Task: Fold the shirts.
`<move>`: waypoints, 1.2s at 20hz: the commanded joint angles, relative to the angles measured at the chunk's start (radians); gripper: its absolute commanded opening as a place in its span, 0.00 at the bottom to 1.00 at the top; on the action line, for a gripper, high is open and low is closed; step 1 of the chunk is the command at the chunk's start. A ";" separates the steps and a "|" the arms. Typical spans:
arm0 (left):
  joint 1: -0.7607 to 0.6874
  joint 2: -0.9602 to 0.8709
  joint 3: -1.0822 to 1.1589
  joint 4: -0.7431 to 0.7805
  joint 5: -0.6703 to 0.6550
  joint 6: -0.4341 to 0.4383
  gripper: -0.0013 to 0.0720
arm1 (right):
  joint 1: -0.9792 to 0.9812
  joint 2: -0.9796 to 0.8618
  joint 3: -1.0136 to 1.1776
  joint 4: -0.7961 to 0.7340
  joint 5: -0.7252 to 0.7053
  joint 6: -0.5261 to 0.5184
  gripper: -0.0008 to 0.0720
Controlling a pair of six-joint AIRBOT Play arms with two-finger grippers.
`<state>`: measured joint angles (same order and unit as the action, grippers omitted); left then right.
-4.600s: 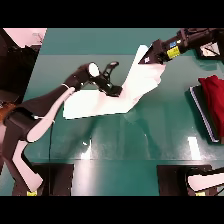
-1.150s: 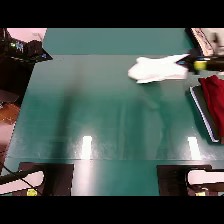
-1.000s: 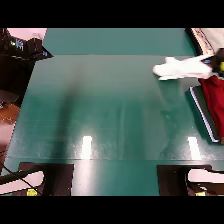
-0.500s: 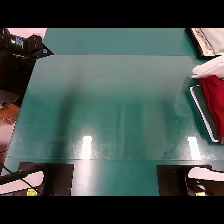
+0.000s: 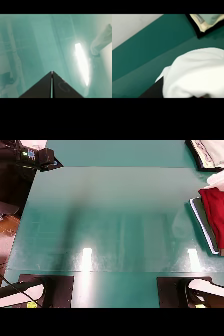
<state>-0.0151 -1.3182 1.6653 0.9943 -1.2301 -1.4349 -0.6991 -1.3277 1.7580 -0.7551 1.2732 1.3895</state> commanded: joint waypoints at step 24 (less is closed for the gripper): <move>-0.016 0.000 0.000 -0.009 -0.034 0.054 0.05 | 0.101 0.453 -0.619 -0.301 0.016 0.025 0.03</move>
<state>-0.0311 -1.3182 1.6653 0.9890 -1.2648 -1.3808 -0.7345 -0.9070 1.1427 -1.1278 1.3479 1.4155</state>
